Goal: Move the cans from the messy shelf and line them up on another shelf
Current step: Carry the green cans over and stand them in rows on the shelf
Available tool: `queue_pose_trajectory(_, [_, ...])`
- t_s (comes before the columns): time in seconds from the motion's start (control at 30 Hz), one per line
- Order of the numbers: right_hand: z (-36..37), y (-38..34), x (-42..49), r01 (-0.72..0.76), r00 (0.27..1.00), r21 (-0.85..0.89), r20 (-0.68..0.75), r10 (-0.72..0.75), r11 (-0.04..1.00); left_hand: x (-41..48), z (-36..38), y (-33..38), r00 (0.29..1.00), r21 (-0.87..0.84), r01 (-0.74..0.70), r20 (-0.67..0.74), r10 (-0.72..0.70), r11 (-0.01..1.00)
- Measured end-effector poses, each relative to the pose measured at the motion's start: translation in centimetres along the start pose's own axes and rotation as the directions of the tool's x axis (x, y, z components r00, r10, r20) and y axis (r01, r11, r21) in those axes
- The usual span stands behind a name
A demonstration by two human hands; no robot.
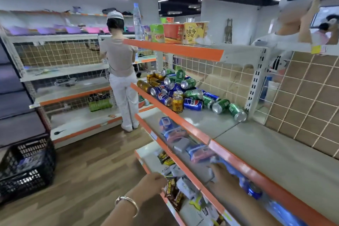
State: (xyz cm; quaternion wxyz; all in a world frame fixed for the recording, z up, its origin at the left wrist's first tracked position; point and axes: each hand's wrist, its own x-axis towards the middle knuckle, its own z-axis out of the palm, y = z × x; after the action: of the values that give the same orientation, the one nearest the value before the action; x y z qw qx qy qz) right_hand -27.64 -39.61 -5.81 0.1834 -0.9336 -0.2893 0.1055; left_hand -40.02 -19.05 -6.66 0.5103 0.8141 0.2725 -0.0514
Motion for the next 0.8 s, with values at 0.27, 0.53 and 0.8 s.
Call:
queue_pose_trajectory(0.27, [0.6,-3.6,7.6,-0.074,0.996,0.128,-0.033,0.079,0.989,7.6,-5.8,2.0,0.995,0.064,-0.095,0.010,0.095,0.993])
queue_pose_trajectory(0.53, [-2.2,-4.4,16.8,-0.172,0.984,0.014,-0.036,0.172,0.985,16.0,-6.3,8.3,0.972,0.035,-0.222,0.082,0.219,0.974])
queue_pose_trajectory(0.8, [-6.1,-4.1,29.5,-0.136,0.985,-0.028,-0.110,0.132,0.990,25.4,-8.9,12.9,0.977,-0.151,-0.209,0.001,0.211,0.966])
